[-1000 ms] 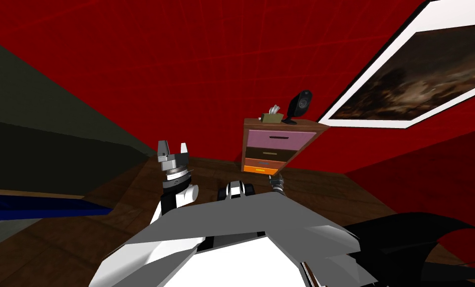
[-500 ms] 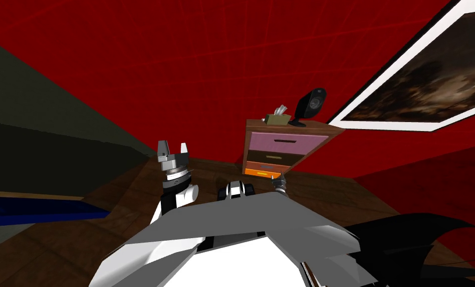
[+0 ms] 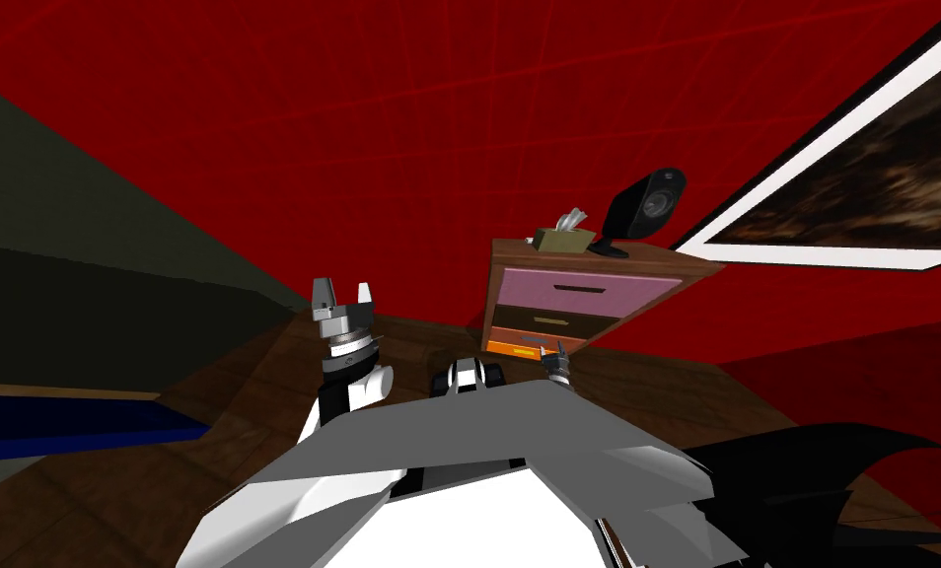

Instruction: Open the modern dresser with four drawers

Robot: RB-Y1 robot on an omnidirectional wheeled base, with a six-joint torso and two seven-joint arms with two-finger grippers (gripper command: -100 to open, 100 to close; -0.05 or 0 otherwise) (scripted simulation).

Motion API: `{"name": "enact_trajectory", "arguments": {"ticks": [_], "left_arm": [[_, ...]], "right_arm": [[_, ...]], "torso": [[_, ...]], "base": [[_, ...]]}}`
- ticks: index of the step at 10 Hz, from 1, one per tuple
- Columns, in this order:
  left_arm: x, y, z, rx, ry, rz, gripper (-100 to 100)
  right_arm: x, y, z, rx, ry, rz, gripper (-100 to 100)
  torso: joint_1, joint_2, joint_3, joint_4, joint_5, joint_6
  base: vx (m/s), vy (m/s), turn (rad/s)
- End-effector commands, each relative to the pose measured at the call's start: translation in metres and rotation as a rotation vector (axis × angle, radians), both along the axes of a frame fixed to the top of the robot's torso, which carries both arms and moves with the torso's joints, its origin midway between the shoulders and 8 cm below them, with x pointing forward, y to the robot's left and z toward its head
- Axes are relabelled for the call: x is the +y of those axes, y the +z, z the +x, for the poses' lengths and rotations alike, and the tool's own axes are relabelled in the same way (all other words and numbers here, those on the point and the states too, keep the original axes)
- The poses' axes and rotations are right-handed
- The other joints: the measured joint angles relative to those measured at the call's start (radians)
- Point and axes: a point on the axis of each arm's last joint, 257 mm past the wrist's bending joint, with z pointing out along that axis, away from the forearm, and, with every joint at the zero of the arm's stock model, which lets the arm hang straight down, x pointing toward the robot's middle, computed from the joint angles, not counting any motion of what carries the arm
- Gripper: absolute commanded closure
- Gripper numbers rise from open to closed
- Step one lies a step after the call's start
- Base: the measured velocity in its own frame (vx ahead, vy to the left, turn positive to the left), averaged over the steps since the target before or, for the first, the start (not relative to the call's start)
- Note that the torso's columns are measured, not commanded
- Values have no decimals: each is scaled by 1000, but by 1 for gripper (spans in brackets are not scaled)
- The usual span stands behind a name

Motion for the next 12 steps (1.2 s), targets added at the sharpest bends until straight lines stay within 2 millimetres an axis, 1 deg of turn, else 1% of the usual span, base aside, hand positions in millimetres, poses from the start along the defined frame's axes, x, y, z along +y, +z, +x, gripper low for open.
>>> {"name": "enact_trajectory", "arguments": {"ticks": [1,5,6,8,9,12], "left_arm": [[0,0,0,0,0,0,0],[0,0,0,0,0,0,0],[0,0,0,0,0,0,0],[0,0,0,0,0,0,0],[0,0,0,0,0,0,0],[0,0,0,0,0,0,0]], "right_arm": [[-1,10,-2,-10,43,-111,-100],[0,21,-3,-22,106,-231,-100],[0,19,-2,-19,96,-211,-100],[5,19,27,-27,57,-220,-100],[5,19,27,-24,57,-227,-100],[15,19,67,-20,3,-224,-100]], "torso": [[-1,-1,-1,0,0,0],[-1,1,0,0,0,0],[-1,0,0,0,0,0],[-3,6,4,2,-1,0],[-4,7,5,2,-1,0],[0,-1,-1,0,0,0]], "base": [[178,-14,43],[132,-6,27],[52,-4,7],[-93,-80,138],[-133,-86,63],[-158,-91,135]]}}
